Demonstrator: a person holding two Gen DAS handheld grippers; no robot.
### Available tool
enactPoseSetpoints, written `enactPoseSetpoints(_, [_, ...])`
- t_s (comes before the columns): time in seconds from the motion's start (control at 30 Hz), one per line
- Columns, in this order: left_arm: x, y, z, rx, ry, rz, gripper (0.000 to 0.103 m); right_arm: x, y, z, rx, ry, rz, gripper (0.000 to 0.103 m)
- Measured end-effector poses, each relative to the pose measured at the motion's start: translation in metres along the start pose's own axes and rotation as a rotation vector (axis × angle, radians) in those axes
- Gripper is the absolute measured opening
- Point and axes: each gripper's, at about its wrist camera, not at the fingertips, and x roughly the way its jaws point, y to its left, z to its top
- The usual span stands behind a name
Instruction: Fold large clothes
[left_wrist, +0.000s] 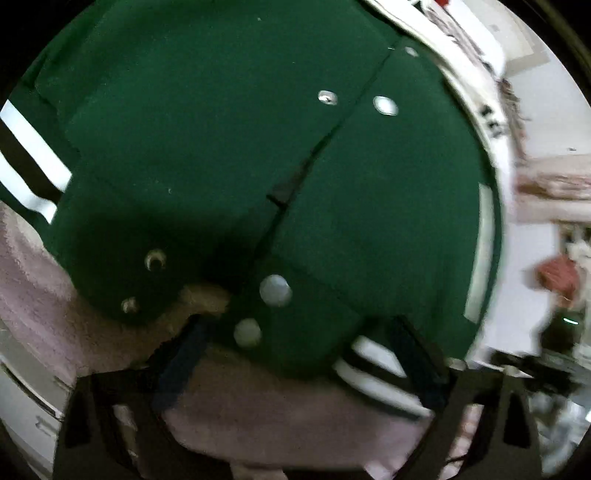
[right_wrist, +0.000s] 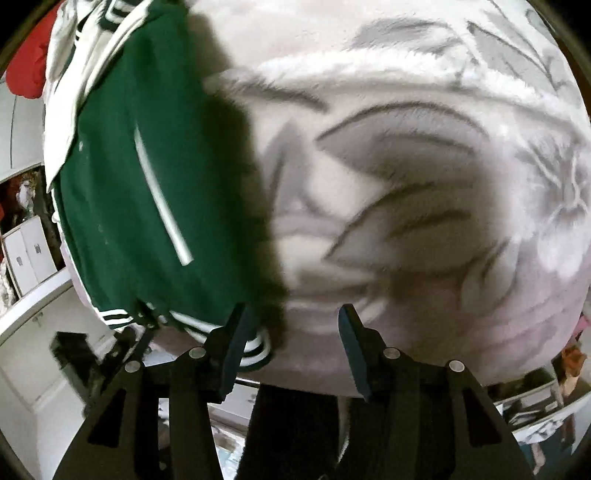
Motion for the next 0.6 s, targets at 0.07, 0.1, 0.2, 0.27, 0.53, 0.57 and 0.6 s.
enactPoseSetpoints(0.07, [0.0,-0.009,0.0,0.0,-0.082,0.139,0.035,-0.012,-0.007,0.009,-0.04,0.006,0.004,0.052])
enactPoseSetpoints(0.1, [-0.003,-0.009,0.0,-0.02,-0.108,0.158,0.023,-0.02,-0.013,0.013,-0.055,0.01,-0.003,0.052])
enactPoseSetpoints(0.2, [-0.024,-0.005,0.0,-0.073,-0.187,0.192,0.001,-0.039,-0.027,0.034,-0.08,0.011,-0.002,0.052])
enactPoseSetpoints(0.27, [-0.041,0.007,0.003,-0.093,-0.238,0.253,0.002,-0.055,-0.034,0.052,-0.086,0.005,0.022,0.052])
enactPoseSetpoints(0.53, [-0.066,0.006,0.015,-0.08,-0.173,0.389,0.002,-0.083,-0.018,0.114,-0.128,-0.038,0.113,0.052])
enactPoseSetpoints(0.57, [-0.068,-0.002,0.016,-0.062,-0.166,0.438,0.002,-0.081,-0.01,0.121,-0.13,-0.036,0.123,0.052])
enactPoseSetpoints(0.6, [-0.071,-0.008,0.017,-0.052,-0.169,0.463,0.005,-0.082,-0.003,0.13,-0.134,-0.035,0.142,0.052])
